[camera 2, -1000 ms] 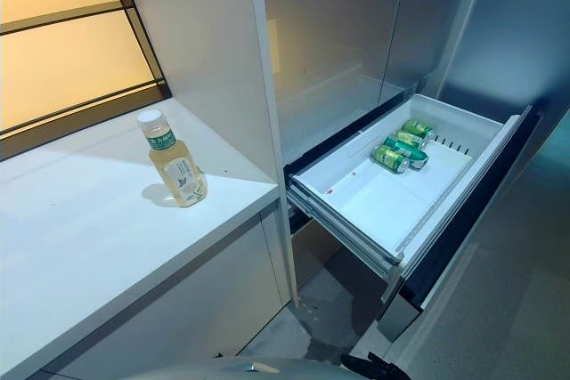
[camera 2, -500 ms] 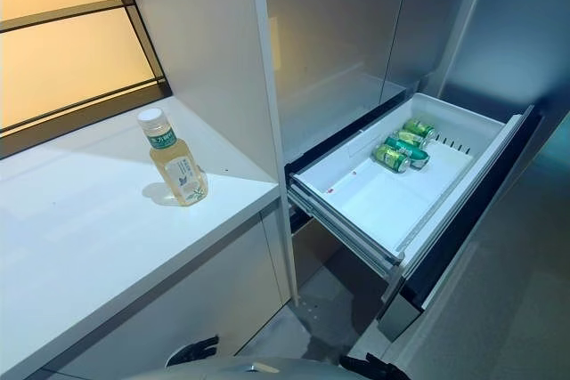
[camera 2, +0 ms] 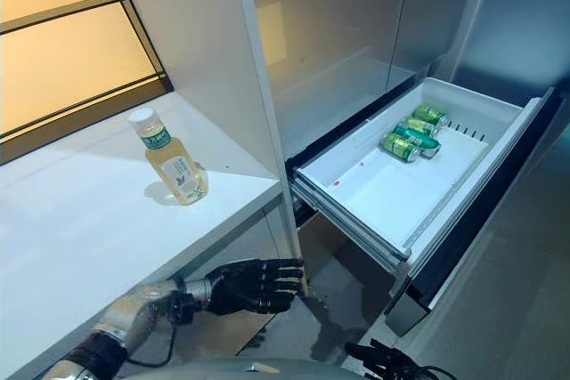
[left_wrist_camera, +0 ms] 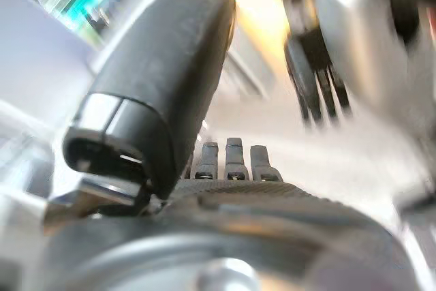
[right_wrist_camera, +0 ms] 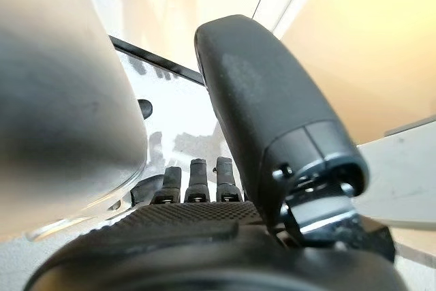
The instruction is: Put drinks into fridge and close the fridge
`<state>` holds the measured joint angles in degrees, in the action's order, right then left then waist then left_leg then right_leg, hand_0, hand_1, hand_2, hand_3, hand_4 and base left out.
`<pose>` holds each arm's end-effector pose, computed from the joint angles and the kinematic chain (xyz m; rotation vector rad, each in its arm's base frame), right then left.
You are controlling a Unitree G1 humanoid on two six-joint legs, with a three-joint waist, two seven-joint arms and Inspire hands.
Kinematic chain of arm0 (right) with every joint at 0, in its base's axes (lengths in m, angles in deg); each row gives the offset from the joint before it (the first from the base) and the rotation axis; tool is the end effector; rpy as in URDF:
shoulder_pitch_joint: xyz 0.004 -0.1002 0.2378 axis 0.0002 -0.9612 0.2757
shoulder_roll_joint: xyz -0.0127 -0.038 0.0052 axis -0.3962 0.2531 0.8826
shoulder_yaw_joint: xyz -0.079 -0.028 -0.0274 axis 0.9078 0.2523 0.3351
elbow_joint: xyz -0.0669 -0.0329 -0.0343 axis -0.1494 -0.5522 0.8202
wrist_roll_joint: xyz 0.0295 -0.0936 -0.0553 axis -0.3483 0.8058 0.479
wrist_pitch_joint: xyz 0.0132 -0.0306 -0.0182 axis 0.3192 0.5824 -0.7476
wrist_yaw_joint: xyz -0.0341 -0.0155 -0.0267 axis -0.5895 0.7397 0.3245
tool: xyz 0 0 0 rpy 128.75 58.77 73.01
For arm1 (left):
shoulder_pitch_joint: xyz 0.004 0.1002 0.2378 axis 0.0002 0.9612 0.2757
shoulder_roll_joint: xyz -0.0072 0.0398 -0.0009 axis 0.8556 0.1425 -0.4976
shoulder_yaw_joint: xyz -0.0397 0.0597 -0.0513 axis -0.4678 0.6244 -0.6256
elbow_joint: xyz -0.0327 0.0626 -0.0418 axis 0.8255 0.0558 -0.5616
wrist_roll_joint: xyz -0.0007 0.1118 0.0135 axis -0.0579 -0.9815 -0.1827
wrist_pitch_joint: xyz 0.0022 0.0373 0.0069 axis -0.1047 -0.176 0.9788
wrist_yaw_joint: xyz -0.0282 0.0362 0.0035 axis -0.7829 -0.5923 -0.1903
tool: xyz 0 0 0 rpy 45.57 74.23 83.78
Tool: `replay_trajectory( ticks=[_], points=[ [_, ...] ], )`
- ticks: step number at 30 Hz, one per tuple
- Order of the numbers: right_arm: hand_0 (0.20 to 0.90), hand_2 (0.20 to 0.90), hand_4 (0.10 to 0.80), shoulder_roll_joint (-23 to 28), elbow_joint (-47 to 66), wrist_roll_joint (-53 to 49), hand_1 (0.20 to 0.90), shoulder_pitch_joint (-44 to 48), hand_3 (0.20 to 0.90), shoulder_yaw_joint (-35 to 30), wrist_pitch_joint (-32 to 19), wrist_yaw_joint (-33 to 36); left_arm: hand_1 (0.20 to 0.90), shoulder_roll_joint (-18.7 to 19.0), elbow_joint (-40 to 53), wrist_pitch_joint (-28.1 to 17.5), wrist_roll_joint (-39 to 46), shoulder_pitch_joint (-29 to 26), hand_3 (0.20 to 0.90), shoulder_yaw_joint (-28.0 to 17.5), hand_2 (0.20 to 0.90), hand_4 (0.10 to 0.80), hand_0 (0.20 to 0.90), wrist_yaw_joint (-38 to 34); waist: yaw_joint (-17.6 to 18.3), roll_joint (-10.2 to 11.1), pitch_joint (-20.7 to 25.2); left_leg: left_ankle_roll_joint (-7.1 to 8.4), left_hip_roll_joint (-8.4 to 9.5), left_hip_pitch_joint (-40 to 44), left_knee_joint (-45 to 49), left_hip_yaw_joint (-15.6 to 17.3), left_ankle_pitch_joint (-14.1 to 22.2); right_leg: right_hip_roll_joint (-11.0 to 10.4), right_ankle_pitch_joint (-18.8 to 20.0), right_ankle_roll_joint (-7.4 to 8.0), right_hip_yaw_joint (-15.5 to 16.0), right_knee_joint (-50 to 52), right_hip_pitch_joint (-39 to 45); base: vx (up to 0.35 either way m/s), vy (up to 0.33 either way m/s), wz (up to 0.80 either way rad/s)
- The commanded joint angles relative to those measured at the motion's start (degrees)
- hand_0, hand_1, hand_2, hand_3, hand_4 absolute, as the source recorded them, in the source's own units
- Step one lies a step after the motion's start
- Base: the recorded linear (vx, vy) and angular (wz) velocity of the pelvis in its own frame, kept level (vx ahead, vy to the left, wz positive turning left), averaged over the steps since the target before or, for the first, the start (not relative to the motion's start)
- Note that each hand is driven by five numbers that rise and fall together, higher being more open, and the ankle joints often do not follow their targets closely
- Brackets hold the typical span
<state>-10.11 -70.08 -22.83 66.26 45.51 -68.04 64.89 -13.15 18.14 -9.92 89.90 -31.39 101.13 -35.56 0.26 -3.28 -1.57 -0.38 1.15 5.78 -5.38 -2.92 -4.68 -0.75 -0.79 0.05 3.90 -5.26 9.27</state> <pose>0.0620 -0.2308 -0.1136 0.3851 1.2455 -0.2515 0.1892 0.1902 0.0023 -0.4879 0.7634 -0.9792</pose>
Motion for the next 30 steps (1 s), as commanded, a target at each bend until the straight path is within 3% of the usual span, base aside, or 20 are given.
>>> replay_trajectory(
  ticks=[1,4,6,10,13,16,18,21,24,25,30],
  points=[
    [0.9,0.9,0.8,-0.42,-0.64,-0.26,0.9,2.38,0.9,-0.07,-1.76,-0.7,0.9,-5.34,12.7,6.33,25.13,-5.4,0.9,-5.08,0.9,0.8,0.9,9.51,-1.45,0.9,1.18,-2.71,2.67,1.05,0.38,1.5,5.91,0.21,3.22,1.82,0.51,0.71,-2.75,0.01,-0.006,0.05],
    [0.9,0.9,0.8,-1.07,-0.76,-0.49,0.9,2.3,0.9,0.39,-2.09,-0.39,0.9,-7.09,16.99,5.26,32.45,-5.87,0.9,-5.13,0.9,0.8,0.9,10.69,-1.4,1.13,1.21,-2.77,2.59,1.22,0.38,1.42,6.16,0.21,3.24,1.61,0.25,0.8,-2.67,0.012,-0.009,0.06],
    [0.9,0.9,0.8,-1.93,-0.95,-0.71,0.9,2.07,0.9,1.44,-2.58,-0.16,0.9,-8.08,21.98,-1.47,39.53,-7.55,0.9,-4.7,0.9,0.8,0.9,10.25,-1.11,1.48,1.17,-2.84,2.49,1.54,0.38,1.48,6.45,0.22,3.19,1.36,-0.01,0.9,-2.47,0.0,0.0,0.0],
    [0.9,0.9,0.8,-2.57,-1.15,-1.37,0.9,1.73,0.9,2.49,-3.03,0.17,0.9,-8.18,27.5,-11.4,45.51,-10.39,0.9,-6.35,0.9,0.8,0.9,6.41,-0.97,1.98,1.31,-2.96,2.45,1.82,0.38,1.57,6.78,0.2,2.92,1.16,-0.11,0.82,-2.1,0.0,0.0,0.0],
    [0.9,0.9,0.8,-3.57,-0.63,-1.38,0.9,0.39,0.9,2.89,-3.6,0.65,0.9,-5.69,31.57,-35.27,37.91,-12.84,0.9,-11.85,0.9,0.8,0.9,-5.62,-1.13,2.55,1.32,-3.02,2.34,2.39,0.38,1.37,7.1,0.19,2.36,1.04,0.23,0.84,-1.3,0.013,-0.003,0.0],
    [0.9,0.9,0.8,-4.43,-0.58,-2.11,0.9,-1.01,0.9,2.97,-4.72,1.03,0.9,-3.6,32.72,-48.77,25.52,-13.91,0.9,-18.39,0.9,0.8,0.9,-14.07,-2.03,3.11,1.93,-2.87,2.42,2.03,0.38,0.59,6.79,0.2,2.05,0.96,1.06,0.61,-1.16,0.015,-0.007,0.05],
    [0.9,0.9,0.8,-4.84,-0.71,-2.2,0.9,-1.18,0.9,3.11,-4.8,1.22,0.9,-3.55,33.48,-53.31,17.88,-14.48,0.9,-21.14,0.9,0.8,0.9,-18.62,-2.35,3.54,2.29,-2.77,2.48,1.97,0.38,0.14,6.76,0.27,1.74,0.86,1.5,0.58,-1.03,0.028,-0.017,0.12],
    [0.9,0.9,0.8,-5.21,-1.13,-2.62,0.9,-0.72,0.9,3.4,-4.7,1.26,0.9,-3.03,34.36,-58.08,7.55,-15.35,0.9,-23.36,0.9,0.8,0.9,-24.76,-2.95,4.02,2.59,-2.76,2.56,1.92,0.38,-0.54,6.72,0.41,1.45,0.57,2.0,0.61,-0.91,0.017,-0.017,0.08],
    [0.9,0.9,0.8,-5.62,-1.52,-3.14,0.9,-0.02,0.9,3.93,-4.63,1.46,0.9,-3.18,34.82,-59.09,0.14,-16.14,0.9,-23.61,0.9,0.8,0.9,-30.64,-3.22,4.25,2.74,-2.75,2.59,1.9,0.38,-0.99,6.68,0.46,1.3,0.4,2.27,0.7,-0.84,0.012,-0.014,0.11],
    [0.9,0.9,0.8,-5.85,-1.53,-3.3,0.9,0.39,0.9,4.07,-4.38,1.68,0.9,-3.37,34.66,-59.35,-5.24,-16.39,0.9,-23.42,0.9,0.8,0.9,-34.86,-3.32,4.33,2.8,-2.75,2.58,1.91,0.38,-1.11,6.66,0.46,1.23,0.37,2.42,0.77,-0.83,0.012,-0.01,0.11],
    [0.9,0.9,0.8,-6.29,-1.62,-3.86,0.9,0.79,0.9,4.66,-4.16,2.08,0.9,-2.91,33.06,-56.6,-13.47,-16.67,0.9,-22.55,0.9,0.8,0.9,-44.13,-3.37,4.37,2.86,-2.75,2.64,1.91,0.38,-1.22,6.55,0.5,1.14,0.33,2.62,0.93,-0.85,0.006,-0.002,0.04]
  ],
)
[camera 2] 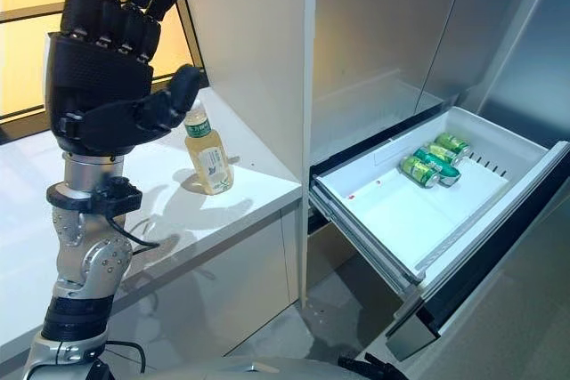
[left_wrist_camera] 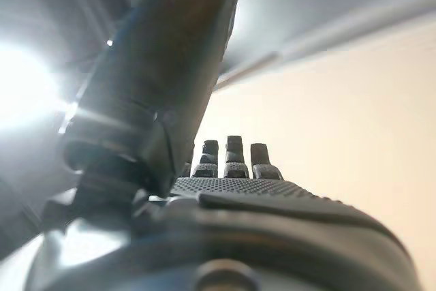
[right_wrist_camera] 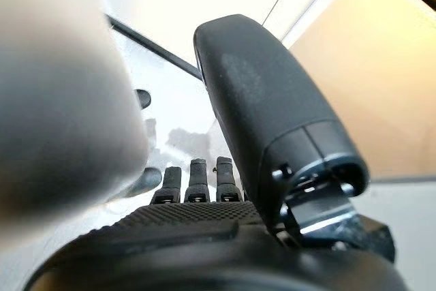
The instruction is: Put drinks into fridge and close the fridge
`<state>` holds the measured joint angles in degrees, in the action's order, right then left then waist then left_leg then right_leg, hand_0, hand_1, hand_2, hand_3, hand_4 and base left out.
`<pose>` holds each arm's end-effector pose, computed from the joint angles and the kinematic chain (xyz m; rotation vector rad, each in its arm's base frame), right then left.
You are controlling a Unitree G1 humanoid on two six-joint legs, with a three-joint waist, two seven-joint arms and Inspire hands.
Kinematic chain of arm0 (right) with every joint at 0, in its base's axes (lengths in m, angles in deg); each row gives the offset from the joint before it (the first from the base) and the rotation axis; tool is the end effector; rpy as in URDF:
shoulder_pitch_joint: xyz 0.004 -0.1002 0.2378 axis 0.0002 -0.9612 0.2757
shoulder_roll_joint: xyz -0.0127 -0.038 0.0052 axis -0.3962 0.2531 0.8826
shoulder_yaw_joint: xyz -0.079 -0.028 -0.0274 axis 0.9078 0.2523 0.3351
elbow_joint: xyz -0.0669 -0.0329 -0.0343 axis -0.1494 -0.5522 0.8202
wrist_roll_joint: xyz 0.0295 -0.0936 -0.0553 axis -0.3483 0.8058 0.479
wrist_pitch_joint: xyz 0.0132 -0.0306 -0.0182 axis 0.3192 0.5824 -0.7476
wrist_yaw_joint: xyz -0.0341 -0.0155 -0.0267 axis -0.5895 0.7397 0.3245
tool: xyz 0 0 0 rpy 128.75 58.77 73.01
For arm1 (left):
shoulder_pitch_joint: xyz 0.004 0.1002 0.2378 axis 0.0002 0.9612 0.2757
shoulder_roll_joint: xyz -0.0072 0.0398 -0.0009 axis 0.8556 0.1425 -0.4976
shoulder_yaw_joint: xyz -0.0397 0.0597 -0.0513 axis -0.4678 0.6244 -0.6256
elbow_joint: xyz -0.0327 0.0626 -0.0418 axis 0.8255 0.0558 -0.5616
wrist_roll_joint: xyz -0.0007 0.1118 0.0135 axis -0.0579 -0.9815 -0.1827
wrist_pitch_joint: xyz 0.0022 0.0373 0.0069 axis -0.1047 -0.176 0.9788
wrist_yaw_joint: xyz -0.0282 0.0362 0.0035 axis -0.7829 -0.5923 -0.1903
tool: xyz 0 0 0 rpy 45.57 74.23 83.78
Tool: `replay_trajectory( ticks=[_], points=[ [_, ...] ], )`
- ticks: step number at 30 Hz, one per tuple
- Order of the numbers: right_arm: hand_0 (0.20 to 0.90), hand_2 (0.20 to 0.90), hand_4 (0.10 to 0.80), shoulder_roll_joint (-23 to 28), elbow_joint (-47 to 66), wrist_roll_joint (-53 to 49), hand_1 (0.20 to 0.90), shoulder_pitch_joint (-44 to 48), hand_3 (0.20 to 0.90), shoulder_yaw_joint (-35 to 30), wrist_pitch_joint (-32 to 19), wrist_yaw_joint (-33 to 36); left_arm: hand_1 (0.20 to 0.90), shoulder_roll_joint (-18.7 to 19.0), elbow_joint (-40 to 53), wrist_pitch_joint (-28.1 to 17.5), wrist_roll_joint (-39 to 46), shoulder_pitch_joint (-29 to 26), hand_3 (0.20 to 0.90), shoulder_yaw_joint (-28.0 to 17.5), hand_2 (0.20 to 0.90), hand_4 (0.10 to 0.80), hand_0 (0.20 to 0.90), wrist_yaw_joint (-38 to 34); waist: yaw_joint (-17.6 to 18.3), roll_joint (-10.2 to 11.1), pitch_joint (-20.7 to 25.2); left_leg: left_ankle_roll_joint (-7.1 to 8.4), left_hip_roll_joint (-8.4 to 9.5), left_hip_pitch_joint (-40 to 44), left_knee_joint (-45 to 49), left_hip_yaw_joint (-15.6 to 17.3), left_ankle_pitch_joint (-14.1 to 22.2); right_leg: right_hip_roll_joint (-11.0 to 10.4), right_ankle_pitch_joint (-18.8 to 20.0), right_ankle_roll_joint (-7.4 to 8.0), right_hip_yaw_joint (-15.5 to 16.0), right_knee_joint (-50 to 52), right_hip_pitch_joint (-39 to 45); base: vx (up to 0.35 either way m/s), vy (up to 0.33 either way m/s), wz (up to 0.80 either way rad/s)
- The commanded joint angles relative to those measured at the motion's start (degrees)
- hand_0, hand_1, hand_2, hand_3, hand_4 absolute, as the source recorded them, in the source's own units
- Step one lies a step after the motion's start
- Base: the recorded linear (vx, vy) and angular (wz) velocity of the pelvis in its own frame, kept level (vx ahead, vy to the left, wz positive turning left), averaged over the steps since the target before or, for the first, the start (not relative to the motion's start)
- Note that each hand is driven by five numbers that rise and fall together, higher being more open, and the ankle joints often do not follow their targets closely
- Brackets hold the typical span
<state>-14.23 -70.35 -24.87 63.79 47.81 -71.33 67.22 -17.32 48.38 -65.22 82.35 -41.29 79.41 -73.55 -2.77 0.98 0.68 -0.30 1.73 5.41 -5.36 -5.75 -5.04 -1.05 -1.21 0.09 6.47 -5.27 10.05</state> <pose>0.0471 -0.2050 -0.1212 0.4130 1.2597 -0.2568 0.2123 0.1995 0.1940 -0.0940 -0.9393 -0.2893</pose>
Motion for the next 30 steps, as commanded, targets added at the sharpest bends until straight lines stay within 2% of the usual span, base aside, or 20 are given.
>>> replay_trajectory(
  ticks=[1,8,17,30],
  points=[
    [0.9,0.9,0.8,-2.15,-1.36,-1.78,0.9,3.35,0.9,2.34,-0.72,-0.15,0.9,1.49,1.88,-0.53,-6.58,-6.71,0.9,-0.43,0.9,0.8,0.9,-7.41,-0.29,0.07,0.54,-2.84,2.06,2.3,0.36,1.69,6.86,0.81,1.53,0.32,0.1,1.04,-1.67,0.0,0.0,0.0],
    [0.9,0.9,0.8,-0.91,-1.56,-0.67,0.9,3.57,0.9,1.55,0.28,-0.54,0.9,2.61,-3.81,3.25,-7.38,-5.82,0.9,2.26,0.9,0.8,0.9,-12.08,0.31,-0.29,0.17,-2.75,1.92,2.51,0.36,2.46,6.7,0.88,1.64,0.44,-0.36,1.19,-1.73,0.001,0.004,-0.01],
    [0.9,0.9,0.8,0.05,-1.23,0.62,0.9,3.72,0.9,0.99,1.43,-1.23,0.9,2.39,-10.36,5.73,-7.99,-5.15,0.9,3.83,0.9,0.8,0.9,-14.89,1.16,-0.53,0.0,-2.73,1.8,2.89,0.36,3.41,6.7,1.02,1.72,0.49,-1.22,1.24,-1.68,0.005,0.009,-0.03],
    [0.9,0.9,0.8,0.64,-0.81,2.28,0.9,3.74,0.9,0.51,2.2,-1.63,0.9,1.73,-17.2,4.86,-11.74,-4.97,0.9,5.17,0.9,0.8,0.9,-18.42,1.83,-0.7,0.03,-2.74,1.69,3.27,0.36,4.31,6.63,1.0,1.63,0.54,-1.67,1.66,-1.7,0.003,0.006,-0.01]
  ],
)
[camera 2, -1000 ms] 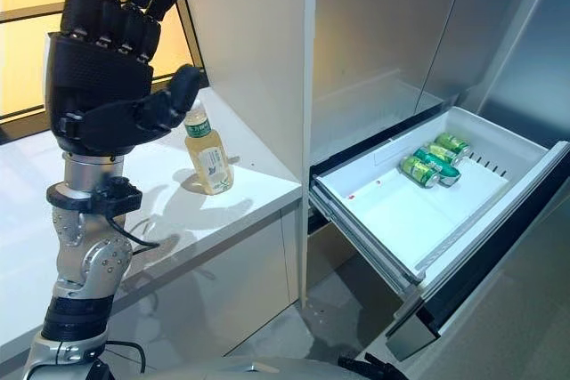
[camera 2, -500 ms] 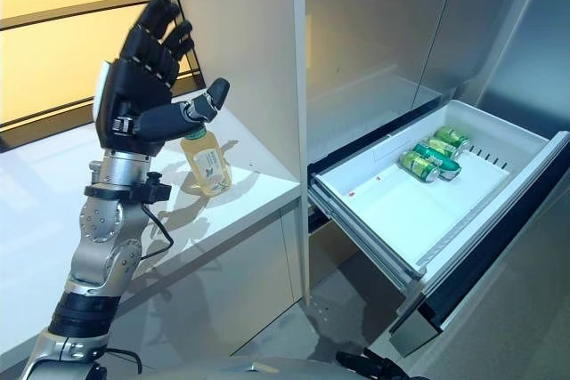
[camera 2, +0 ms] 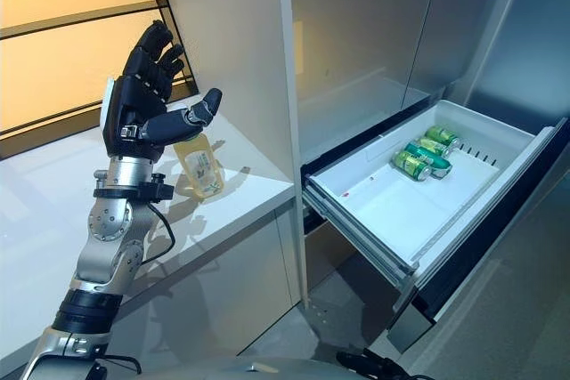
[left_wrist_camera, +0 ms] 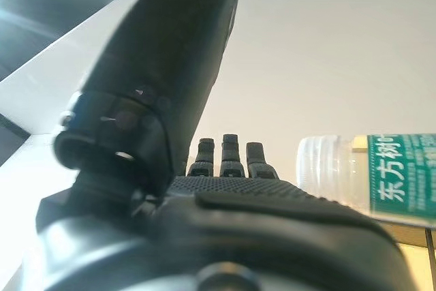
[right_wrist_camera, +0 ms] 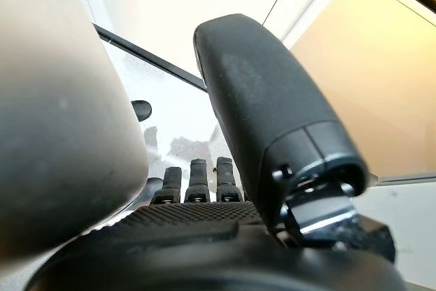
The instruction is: Put drinks into fridge and close the fridge
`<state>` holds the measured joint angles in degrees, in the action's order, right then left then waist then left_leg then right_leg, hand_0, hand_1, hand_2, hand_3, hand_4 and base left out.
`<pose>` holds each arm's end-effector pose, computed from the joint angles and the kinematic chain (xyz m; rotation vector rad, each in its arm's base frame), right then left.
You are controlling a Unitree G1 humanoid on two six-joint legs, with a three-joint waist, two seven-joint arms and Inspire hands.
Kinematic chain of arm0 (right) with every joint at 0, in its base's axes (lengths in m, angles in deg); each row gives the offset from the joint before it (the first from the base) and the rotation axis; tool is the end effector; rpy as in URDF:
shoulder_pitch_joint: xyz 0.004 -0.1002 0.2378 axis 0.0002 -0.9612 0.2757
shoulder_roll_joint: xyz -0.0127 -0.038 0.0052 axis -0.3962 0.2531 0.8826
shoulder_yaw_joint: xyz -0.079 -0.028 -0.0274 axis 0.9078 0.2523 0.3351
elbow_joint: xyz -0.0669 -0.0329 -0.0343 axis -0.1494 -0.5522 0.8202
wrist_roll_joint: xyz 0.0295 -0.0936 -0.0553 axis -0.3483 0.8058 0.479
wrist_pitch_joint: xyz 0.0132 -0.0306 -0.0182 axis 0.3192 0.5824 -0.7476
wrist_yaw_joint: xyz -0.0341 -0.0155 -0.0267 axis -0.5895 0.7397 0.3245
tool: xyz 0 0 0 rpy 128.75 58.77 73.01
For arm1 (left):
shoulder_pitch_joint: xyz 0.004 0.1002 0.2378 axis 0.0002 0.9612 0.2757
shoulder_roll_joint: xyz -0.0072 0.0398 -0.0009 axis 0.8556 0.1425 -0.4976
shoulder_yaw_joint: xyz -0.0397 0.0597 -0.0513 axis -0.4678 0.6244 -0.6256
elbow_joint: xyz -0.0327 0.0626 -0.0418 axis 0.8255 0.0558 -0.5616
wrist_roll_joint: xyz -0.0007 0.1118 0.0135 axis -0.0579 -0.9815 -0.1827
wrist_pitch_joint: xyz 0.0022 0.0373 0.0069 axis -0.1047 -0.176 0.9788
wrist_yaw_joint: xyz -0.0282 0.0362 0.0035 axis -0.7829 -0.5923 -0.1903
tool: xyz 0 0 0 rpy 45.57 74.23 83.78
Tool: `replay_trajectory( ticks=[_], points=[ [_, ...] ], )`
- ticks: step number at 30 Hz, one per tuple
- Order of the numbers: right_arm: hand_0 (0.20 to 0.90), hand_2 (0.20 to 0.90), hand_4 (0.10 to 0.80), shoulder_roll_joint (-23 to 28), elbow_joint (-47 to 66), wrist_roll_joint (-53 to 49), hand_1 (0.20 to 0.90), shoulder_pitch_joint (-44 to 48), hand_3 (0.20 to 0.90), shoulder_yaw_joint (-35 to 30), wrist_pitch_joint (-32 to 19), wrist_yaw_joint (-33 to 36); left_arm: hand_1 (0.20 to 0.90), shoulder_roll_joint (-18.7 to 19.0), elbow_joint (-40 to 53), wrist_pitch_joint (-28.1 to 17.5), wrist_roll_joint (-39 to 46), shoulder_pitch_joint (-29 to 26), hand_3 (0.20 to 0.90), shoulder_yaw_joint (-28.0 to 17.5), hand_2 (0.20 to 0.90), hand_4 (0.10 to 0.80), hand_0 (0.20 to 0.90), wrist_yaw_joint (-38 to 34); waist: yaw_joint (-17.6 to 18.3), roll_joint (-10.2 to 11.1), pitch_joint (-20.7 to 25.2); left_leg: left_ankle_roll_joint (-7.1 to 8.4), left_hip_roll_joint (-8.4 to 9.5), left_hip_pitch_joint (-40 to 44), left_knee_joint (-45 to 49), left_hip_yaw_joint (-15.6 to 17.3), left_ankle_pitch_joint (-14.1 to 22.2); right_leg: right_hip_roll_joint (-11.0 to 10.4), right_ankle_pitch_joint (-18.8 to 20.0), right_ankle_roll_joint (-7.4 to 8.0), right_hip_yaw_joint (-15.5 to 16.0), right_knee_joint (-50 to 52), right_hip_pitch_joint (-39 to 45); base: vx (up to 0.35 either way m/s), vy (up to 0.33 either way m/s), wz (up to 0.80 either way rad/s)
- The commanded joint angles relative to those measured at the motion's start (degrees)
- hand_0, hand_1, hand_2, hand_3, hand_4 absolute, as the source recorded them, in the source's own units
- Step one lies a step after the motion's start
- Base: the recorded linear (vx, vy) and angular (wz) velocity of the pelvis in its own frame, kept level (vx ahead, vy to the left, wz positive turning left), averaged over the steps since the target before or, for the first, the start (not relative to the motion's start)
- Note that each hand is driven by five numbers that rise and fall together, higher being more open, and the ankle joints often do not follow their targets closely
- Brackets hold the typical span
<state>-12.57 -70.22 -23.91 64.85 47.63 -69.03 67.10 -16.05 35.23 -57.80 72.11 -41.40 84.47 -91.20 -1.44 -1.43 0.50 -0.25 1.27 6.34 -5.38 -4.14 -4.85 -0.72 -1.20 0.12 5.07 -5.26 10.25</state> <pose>0.0528 -0.2143 -0.1188 0.3879 1.2777 -0.2529 0.2363 0.1993 0.1483 -0.0035 -0.5665 0.0220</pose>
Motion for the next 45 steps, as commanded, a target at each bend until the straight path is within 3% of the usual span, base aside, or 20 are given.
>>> replay_trajectory(
  ticks=[1,5,23,45],
  points=[
    [0.9,0.9,0.8,-0.94,-0.84,1.33,0.9,2.71,0.9,0.68,0.05,-1.52,0.9,0.46,-4.12,-3.07,-1.4,-4.82,0.9,0.17,0.9,0.8,0.9,-0.74,0.49,1.71,0.18,-2.78,2.13,2.34,0.38,2.71,6.45,0.66,1.6,0.51,-0.28,1.64,-1.87,0.0,0.0,0.0],
    [0.9,0.9,0.8,-0.86,-0.91,1.92,0.9,2.57,0.9,0.51,0.05,-1.74,0.9,-0.08,-3.44,-5.98,-0.85,-4.82,0.9,-0.17,0.9,0.8,0.9,0.14,0.6,1.77,0.14,-2.67,2.07,2.36,0.38,2.85,6.43,0.65,1.6,0.51,-0.37,1.6,-1.8,0.0,0.0,0.0],
    [0.9,0.9,0.8,-0.95,-0.46,2.34,0.9,2.75,0.9,0.63,0.67,-1.55,0.9,-1.21,-4.89,-8.23,-5.19,-4.28,0.9,-1.82,0.9,0.8,0.9,-9.5,0.51,1.92,0.21,-2.44,2.0,2.27,0.38,2.87,6.35,0.67,1.49,0.43,-0.21,1.57,-1.73,0.0,0.0,0.0],
    [0.9,0.9,0.8,-0.5,-0.18,3.72,0.9,2.86,0.9,0.08,1.18,-1.55,0.9,-1.74,-9.8,-4.5,-3.91,-2.69,0.9,1.18,0.9,0.8,0.9,-5.3,0.72,1.53,0.03,-2.46,1.93,2.37,0.38,3.46,6.29,0.68,1.59,0.57,-0.4,1.74,-1.82,0.0,0.0,0.0]
  ],
)
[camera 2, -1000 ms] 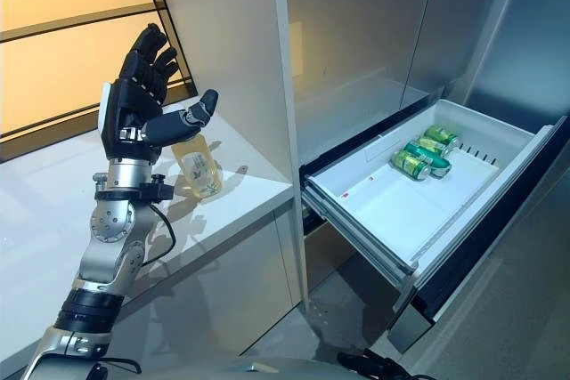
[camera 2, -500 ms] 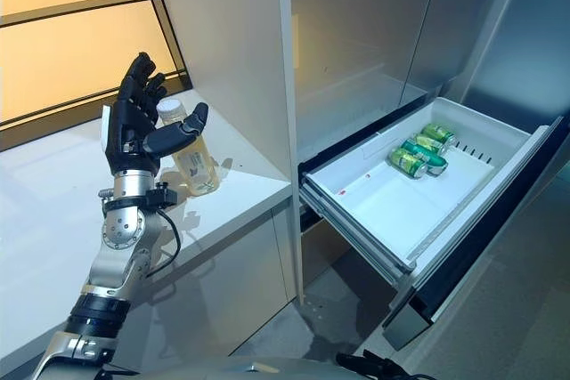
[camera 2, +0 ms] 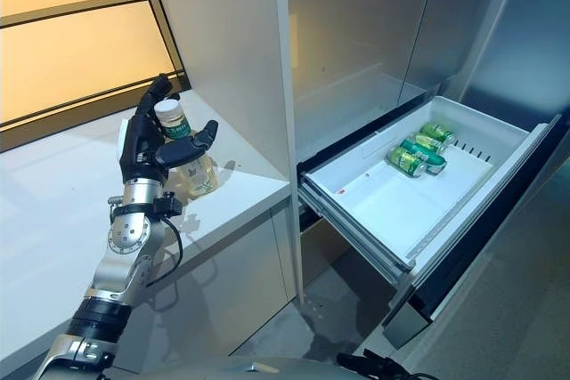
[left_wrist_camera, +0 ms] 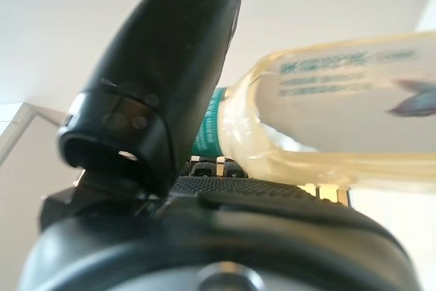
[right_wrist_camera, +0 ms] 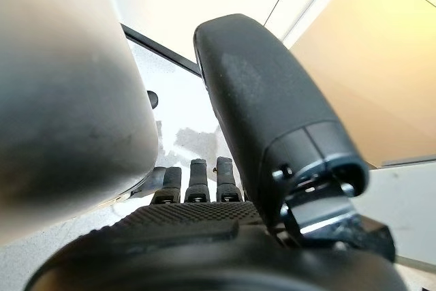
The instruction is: Put drinks into fridge and close the fridge
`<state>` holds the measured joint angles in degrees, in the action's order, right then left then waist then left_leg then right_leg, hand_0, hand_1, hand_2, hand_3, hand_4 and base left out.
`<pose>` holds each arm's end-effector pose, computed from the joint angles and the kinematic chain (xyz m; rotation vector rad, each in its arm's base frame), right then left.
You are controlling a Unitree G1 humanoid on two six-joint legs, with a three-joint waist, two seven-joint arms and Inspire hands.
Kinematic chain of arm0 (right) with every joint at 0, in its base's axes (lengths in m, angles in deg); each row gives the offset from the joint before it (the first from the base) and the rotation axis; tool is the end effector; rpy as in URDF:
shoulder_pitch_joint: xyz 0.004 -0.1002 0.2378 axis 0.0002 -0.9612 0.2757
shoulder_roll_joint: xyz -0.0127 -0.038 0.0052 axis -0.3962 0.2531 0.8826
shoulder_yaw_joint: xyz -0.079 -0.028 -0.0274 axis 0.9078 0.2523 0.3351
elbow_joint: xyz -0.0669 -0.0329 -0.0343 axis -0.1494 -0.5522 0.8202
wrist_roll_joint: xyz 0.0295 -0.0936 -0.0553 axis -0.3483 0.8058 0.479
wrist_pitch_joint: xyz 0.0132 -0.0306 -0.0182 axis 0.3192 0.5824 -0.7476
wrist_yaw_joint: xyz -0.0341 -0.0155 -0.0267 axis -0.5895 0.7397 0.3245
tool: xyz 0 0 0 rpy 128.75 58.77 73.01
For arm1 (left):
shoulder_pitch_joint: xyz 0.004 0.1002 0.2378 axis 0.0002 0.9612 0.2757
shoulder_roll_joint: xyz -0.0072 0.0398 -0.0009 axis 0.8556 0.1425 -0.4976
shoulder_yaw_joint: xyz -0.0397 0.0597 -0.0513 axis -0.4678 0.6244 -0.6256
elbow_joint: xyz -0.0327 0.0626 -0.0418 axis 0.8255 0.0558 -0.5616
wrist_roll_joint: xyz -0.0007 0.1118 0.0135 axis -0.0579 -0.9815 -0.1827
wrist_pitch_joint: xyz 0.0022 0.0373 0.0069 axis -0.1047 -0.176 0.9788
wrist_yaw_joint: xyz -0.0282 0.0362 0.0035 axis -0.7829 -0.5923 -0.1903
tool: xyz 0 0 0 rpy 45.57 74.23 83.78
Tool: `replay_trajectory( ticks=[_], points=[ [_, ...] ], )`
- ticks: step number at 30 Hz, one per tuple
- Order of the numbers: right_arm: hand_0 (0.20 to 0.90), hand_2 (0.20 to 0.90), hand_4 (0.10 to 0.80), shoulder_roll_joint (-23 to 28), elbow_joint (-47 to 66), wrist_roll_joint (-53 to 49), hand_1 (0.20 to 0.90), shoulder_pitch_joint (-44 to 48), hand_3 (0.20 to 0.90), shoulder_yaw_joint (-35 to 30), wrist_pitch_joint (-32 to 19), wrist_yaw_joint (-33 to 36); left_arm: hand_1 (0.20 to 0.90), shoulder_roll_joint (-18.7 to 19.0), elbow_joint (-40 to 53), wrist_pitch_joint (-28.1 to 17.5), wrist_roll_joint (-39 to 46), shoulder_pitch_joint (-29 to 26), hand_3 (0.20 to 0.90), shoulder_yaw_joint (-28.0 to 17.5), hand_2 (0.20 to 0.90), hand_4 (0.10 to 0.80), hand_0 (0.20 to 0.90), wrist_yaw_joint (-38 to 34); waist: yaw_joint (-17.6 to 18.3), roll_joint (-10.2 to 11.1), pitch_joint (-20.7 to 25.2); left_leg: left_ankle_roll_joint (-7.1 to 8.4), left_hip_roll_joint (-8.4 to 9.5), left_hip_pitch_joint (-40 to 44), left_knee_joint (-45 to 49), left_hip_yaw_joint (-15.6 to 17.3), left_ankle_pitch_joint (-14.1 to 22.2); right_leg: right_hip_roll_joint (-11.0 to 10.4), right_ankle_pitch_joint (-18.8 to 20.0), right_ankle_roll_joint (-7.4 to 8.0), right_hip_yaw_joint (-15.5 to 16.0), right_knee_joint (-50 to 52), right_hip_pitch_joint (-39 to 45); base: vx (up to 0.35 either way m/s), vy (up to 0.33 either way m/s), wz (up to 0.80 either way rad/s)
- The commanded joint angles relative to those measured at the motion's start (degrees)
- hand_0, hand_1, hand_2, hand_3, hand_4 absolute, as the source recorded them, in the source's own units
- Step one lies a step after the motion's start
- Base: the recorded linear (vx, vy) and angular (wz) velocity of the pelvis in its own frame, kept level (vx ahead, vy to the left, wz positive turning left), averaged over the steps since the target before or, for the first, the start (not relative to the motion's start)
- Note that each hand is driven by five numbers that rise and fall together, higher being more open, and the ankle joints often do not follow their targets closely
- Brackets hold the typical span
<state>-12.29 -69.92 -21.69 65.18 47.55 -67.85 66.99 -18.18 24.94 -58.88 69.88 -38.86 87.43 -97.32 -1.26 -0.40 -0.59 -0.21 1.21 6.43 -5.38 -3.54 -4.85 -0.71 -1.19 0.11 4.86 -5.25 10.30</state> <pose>0.0551 -0.2156 -0.1182 0.3586 1.2963 -0.2264 0.2371 0.2005 0.1010 0.0017 -0.3615 0.1629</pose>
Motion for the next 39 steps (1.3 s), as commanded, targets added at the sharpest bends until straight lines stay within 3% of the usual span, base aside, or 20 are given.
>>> replay_trajectory(
  ticks=[1,26,27,28,29,30,39],
  points=[
    [0.9,0.9,0.8,-0.77,-0.44,1.42,0.9,2.54,0.9,0.16,0.06,-1.44,0.9,0.37,0.1,-3.27,-1.99,-5.17,0.9,-1.71,0.9,0.8,0.9,0.78,0.54,0.5,1.1,-2.51,2.01,2.29,0.38,2.8,6.29,0.7,1.6,0.57,-0.22,1.76,-1.89,0.0,0.0,0.0],
    [0.9,0.9,0.8,-0.52,-0.07,2.1,0.9,2.19,0.9,-0.12,0.38,-1.57,0.9,0.09,-4.41,-4.8,-3.01,-5.04,0.9,-1.41,0.9,0.8,0.9,-1.65,1.0,0.42,0.92,-2.46,1.99,2.49,0.38,3.19,6.3,0.68,1.64,0.69,-0.61,1.73,-1.83,0.0,0.0,0.0],
    [0.9,0.9,0.8,-0.5,-0.04,2.11,0.9,2.19,0.9,-0.12,0.39,-1.58,0.596,0.05,-4.25,-4.79,-2.88,-5.03,0.546,-1.44,0.596,0.446,0.596,-1.63,1.0,0.41,0.91,-2.46,1.99,2.48,0.38,3.19,6.3,0.68,1.64,0.69,-0.62,1.74,-1.85,0.0,0.0,0.0],
    [0.9,0.9,0.8,-0.53,-0.01,2.26,0.9,2.16,0.9,-0.23,0.38,-1.55,0.516,-0.06,-4.16,-4.94,-2.53,-5.0,0.453,-1.5,0.516,0.353,0.516,-1.65,1.02,0.4,0.93,-2.45,2.0,2.46,0.38,3.17,6.28,0.67,1.67,0.7,-0.62,1.72,-1.85,0.0,0.0,0.0],
    [0.9,0.9,0.8,-0.53,-0.01,2.26,0.9,2.15,0.9,-0.23,0.38,-1.55,0.516,-0.06,-4.16,-4.94,-2.53,-5.0,0.453,-1.5,0.516,0.353,0.516,-1.65,1.02,0.4,0.94,-2.45,2.0,2.46,0.38,3.17,6.28,0.67,1.67,0.7,-0.62,1.71,-1.85,0.0,0.0,0.0],
    [0.9,0.9,0.8,-0.57,0.07,2.24,0.9,2.16,0.9,-0.21,0.4,-1.58,0.3,-0.34,-4.06,-5.5,-1.97,-5.02,0.2,-1.57,0.3,0.1,0.3,-1.67,1.01,0.44,0.9,-2.44,1.99,2.49,0.38,3.13,6.3,0.64,1.62,0.69,-0.62,1.74,-1.8,0.0,0.0,0.0],
    [0.9,0.9,0.8,-0.73,0.9,4.9,0.9,2.36,0.9,1.41,-2.02,-2.62,0.3,-0.93,-1.23,-6.88,3.33,-5.38,0.2,-1.97,0.3,0.1,0.3,2.1,0.83,0.58,0.84,-2.49,2.07,2.52,0.38,2.76,6.28,0.64,1.7,0.7,-0.59,1.7,-1.74,0.0,0.0,0.0]
  ],
)
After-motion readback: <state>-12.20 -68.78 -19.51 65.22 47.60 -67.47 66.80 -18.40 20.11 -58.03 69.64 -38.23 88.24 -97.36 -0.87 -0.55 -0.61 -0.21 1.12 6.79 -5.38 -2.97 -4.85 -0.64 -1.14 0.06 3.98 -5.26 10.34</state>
